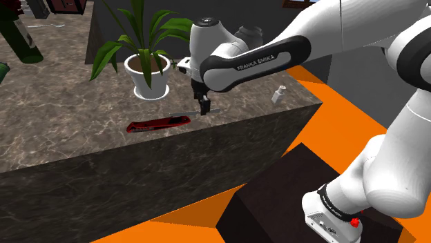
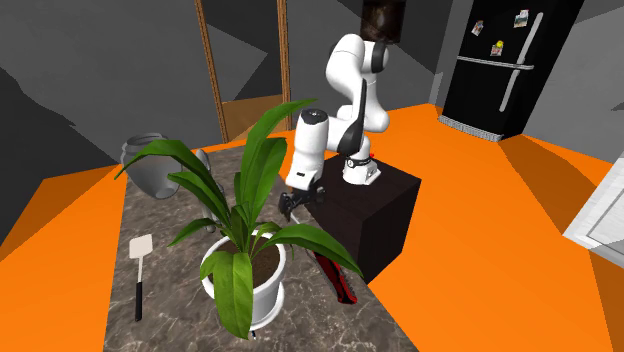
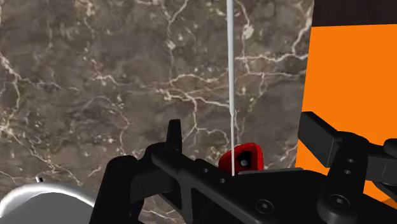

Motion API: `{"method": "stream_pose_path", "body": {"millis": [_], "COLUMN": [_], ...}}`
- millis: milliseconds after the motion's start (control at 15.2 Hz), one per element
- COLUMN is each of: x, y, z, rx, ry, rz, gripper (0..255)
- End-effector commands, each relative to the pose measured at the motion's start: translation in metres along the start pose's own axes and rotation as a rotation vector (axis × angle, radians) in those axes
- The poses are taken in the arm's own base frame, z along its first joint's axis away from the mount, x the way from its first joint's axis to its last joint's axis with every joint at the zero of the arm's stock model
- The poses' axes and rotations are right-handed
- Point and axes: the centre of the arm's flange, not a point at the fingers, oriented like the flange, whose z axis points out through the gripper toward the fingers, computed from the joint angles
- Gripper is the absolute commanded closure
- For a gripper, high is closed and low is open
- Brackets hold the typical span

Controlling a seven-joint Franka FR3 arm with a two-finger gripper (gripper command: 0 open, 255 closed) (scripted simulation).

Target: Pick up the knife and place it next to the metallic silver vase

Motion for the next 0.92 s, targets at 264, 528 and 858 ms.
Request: {"method": "stream_pose_path", "body": {"millis": [264, 528, 858], "x": [0.000, 0.000, 0.000], "y": [-0.001, -0.001, -0.001], "z": [0.030, 0.030, 0.030], "rx": [-0.001, -0.001, -0.001], "ry": [0.000, 0.000, 0.000], "rz": [-0.005, -0.005, -0.005], "gripper": [0, 0, 255]}}
